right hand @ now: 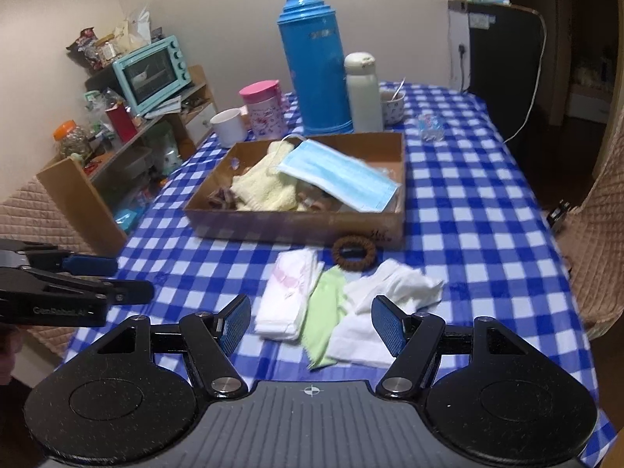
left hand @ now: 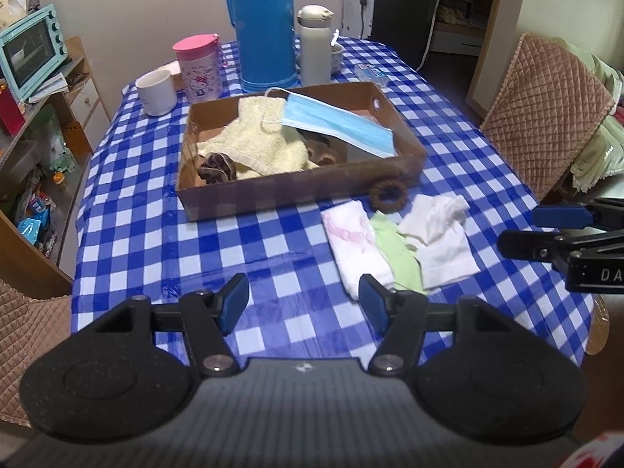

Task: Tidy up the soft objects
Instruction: 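Withdraw both tools from the box back toward the cloths on the table, then close the left tool on the pink-printed towel while the right tool grasps the white sock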

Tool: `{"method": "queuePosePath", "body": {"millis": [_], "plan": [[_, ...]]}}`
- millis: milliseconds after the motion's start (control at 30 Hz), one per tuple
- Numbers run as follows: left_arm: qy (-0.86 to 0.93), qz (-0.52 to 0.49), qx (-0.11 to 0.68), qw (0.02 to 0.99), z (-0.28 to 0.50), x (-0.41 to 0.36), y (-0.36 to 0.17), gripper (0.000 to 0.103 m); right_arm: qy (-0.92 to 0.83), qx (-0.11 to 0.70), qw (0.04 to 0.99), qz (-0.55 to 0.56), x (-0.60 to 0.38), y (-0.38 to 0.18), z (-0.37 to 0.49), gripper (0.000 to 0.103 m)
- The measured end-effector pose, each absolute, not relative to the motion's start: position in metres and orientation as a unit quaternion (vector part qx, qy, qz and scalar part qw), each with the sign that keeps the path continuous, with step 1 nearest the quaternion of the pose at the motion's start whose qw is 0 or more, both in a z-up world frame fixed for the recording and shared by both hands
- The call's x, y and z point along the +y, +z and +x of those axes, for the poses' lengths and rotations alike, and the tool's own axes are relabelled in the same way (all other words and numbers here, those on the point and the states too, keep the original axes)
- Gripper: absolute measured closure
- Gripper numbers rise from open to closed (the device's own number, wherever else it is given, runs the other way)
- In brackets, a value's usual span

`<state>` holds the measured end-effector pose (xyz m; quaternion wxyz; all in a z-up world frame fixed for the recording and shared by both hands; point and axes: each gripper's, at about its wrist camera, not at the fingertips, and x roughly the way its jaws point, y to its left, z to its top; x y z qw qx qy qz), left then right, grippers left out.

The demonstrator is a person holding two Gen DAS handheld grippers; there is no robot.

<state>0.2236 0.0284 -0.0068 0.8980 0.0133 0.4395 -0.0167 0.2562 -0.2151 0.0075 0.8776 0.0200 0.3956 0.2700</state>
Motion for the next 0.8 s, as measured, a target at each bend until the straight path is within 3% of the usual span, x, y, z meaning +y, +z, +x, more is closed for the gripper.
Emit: {"method": "queuePosePath", "body": {"millis": [800], "plan": [[-0.035,0.001,0.484,0.875,0.222,0.012,-0.045,0.043,0.264,0.464,0.845,0.040,-0.234,-0.035,0.246,0.035]]}}
